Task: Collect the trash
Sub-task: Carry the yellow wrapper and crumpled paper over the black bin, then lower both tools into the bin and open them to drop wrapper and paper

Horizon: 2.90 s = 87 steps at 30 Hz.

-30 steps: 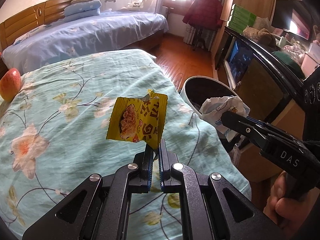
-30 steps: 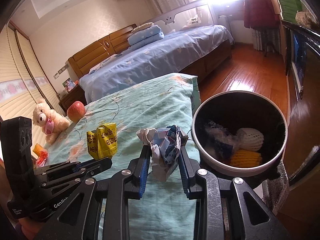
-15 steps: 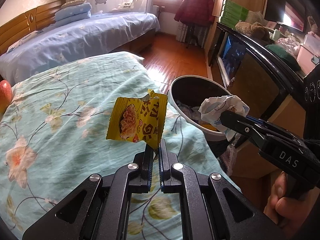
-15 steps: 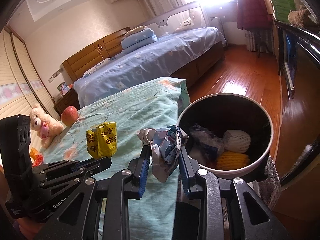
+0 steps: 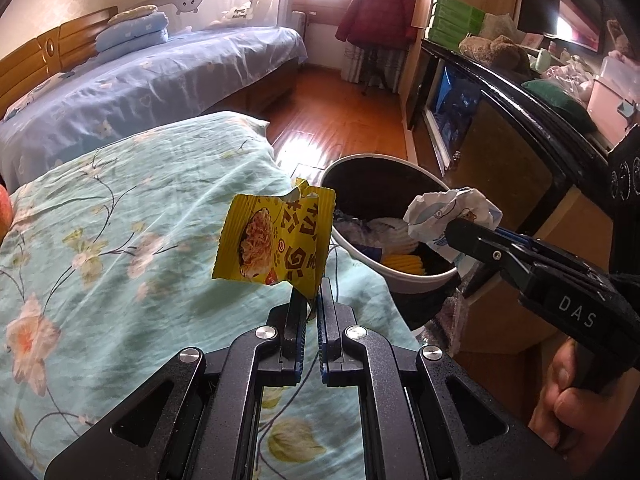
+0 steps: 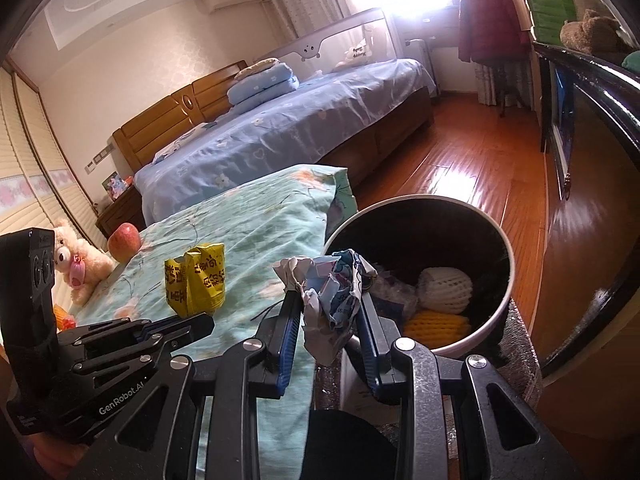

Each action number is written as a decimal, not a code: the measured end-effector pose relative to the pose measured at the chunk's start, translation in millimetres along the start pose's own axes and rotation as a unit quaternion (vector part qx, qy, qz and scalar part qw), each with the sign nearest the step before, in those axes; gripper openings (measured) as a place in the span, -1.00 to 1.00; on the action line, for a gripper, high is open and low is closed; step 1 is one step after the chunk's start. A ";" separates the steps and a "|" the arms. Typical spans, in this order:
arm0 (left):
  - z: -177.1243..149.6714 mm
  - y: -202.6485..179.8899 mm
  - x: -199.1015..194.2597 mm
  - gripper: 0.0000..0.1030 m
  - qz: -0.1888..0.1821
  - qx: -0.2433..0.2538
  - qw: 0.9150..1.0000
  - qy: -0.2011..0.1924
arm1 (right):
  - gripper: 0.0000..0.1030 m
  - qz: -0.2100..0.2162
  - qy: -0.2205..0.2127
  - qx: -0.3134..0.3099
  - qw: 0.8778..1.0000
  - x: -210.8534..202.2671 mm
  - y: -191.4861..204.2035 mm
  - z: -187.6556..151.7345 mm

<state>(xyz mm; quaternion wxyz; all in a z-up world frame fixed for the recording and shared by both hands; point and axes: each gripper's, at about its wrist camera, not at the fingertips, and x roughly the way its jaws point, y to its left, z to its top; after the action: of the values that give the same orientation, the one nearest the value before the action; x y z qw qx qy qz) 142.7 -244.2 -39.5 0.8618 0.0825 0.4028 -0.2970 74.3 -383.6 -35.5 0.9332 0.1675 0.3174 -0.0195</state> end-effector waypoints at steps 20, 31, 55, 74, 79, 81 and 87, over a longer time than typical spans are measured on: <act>17.0 -24.3 16.3 -0.92 -0.004 0.023 1.000 0.006 | -0.44 -0.028 -0.004 0.006 1.000 5.1 -23.3 11.0; 24.9 -33.3 27.4 -0.92 -0.007 0.034 0.999 0.013 | -0.44 -0.041 -0.002 0.005 0.999 11.2 -34.1 17.9; 33.5 -42.0 42.8 -0.91 -0.004 0.046 0.999 0.026 | -0.44 -0.056 0.005 0.004 0.998 22.4 -47.3 25.7; 45.6 -50.2 56.2 -0.91 0.004 0.056 0.998 0.035 | -0.43 -0.060 0.005 0.005 0.998 28.4 -56.5 33.4; 48.1 -51.9 60.9 -0.91 0.005 0.058 0.998 0.038 | -0.42 -0.063 0.007 0.006 0.998 32.9 -60.5 36.3; 49.2 -53.2 63.3 -0.91 0.006 0.058 0.998 0.039 | -0.41 -0.063 0.008 0.008 0.998 34.1 -62.6 36.5; 48.6 -55.8 68.8 -0.91 0.005 0.059 0.997 0.043 | -0.42 -0.066 0.014 0.007 0.998 39.0 -64.8 37.4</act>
<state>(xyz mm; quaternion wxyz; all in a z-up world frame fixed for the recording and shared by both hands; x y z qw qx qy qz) 176.1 -338.6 -53.1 0.8391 0.1478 0.4205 -0.3120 118.0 -454.2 -50.6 0.9243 0.1526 0.3403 -0.0812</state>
